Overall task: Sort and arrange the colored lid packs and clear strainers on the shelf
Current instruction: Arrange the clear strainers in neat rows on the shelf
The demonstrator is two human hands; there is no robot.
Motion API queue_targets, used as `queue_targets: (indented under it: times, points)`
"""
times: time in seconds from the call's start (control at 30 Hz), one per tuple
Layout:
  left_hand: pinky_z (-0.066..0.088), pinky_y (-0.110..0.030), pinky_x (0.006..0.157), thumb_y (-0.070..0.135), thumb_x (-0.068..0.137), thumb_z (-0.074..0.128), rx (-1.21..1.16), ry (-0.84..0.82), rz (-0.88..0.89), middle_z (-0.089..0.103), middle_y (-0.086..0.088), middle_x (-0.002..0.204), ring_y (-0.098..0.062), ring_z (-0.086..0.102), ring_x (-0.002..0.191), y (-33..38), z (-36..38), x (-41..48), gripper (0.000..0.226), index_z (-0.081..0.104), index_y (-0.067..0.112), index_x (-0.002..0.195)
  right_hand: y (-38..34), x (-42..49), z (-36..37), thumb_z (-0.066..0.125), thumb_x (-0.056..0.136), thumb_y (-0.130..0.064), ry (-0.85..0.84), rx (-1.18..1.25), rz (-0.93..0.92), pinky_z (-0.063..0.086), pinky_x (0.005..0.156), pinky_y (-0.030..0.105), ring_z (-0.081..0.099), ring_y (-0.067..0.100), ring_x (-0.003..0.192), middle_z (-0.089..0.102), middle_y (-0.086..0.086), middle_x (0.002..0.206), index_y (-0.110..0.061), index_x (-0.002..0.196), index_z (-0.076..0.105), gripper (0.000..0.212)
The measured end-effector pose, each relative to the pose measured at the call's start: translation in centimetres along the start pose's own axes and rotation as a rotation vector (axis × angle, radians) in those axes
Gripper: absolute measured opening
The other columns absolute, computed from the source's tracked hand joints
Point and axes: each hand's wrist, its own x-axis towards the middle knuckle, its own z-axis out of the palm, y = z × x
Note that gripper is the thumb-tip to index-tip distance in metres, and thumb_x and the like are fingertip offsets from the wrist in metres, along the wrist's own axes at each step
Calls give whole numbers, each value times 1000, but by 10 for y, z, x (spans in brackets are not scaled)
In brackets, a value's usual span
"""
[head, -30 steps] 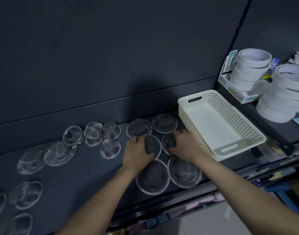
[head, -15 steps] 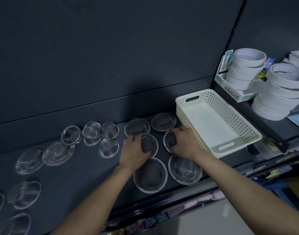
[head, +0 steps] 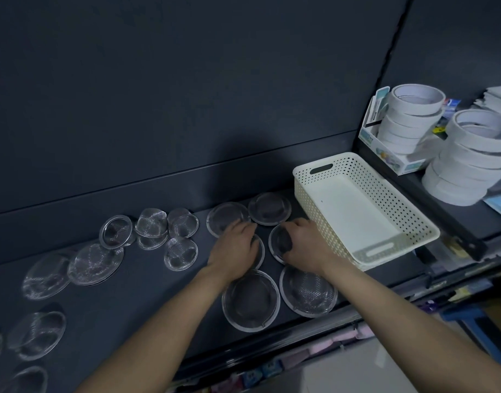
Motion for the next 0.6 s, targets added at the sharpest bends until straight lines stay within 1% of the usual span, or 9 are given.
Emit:
queue_targets:
  times: [0.1, 0.2, 0.27, 0.33, 0.4, 0.43, 0.47, 0.53, 0.6]
  points:
    - [14, -25, 113, 13, 98, 38, 38, -111, 97, 41, -10, 146, -25, 25, 141, 3, 1, 21, 41, 42, 3, 138, 5, 1, 1, 68, 74, -24, 27, 22, -9, 35, 97, 28, 40, 34, 120, 45, 14, 129, -17, 136, 45, 66]
    - [16, -32, 117, 12, 98, 35, 134, -259, 122, 35, -7, 151, -27, 18, 145, -2, 5, 38, 47, 34, 7, 144, 8, 1, 3, 69, 72, -25, 68, 25, -27, 33, 98, 26, 41, 32, 119, 46, 13, 129, -18, 133, 47, 65]
    - [20, -38, 116, 11, 97, 34, 190, -307, 126, 33, -7, 152, -26, 18, 145, -3, 6, 46, 49, 31, 8, 146, 11, 0, 3, 69, 71, -26, 88, 34, -38, 32, 98, 25, 41, 31, 118, 45, 11, 128, -21, 134, 47, 66]
    - [18, -39, 115, 9, 96, 34, 204, -327, 139, 31, -6, 153, -25, 17, 145, 0, 5, 50, 51, 29, 9, 147, 13, 0, 2, 68, 70, -27, 97, 55, -40, 33, 98, 26, 40, 30, 119, 45, 10, 127, -24, 134, 47, 68]
    - [17, -39, 115, 3, 93, 35, 125, -321, 140, 36, -5, 151, -24, 21, 144, 1, 4, 52, 52, 34, 10, 145, 15, 0, 3, 68, 70, -26, 104, 68, -36, 33, 99, 26, 39, 31, 120, 45, 10, 128, -23, 135, 46, 68]
    - [21, -38, 115, -1, 90, 35, 65, -299, 130, 42, -7, 146, -26, 26, 142, 0, 4, 52, 53, 40, 10, 141, 15, 1, 3, 68, 72, -25, 105, 69, -34, 33, 100, 26, 39, 31, 121, 45, 10, 129, -23, 135, 46, 67]
    - [29, -39, 112, -3, 86, 36, 8, -264, 106, 49, -9, 139, -28, 35, 136, -2, 4, 51, 52, 48, 10, 135, 15, 2, 3, 68, 73, -25, 103, 67, -32, 33, 100, 27, 39, 31, 121, 45, 11, 130, -22, 135, 46, 66]
    - [42, -41, 98, -4, 81, 36, -72, -171, 43, 58, -10, 120, -28, 51, 117, -7, 4, 46, 46, 58, 9, 118, 14, 4, 4, 67, 74, -25, 87, 56, -27, 34, 101, 29, 39, 31, 122, 46, 11, 131, -20, 135, 46, 65]
    - [45, -38, 93, -1, 81, 37, -106, -76, 0, 60, -10, 112, -28, 55, 107, -11, 2, 38, 41, 62, 8, 112, 13, 7, 4, 67, 74, -26, 84, 34, -25, 34, 101, 29, 40, 32, 121, 47, 12, 131, -19, 134, 47, 64]
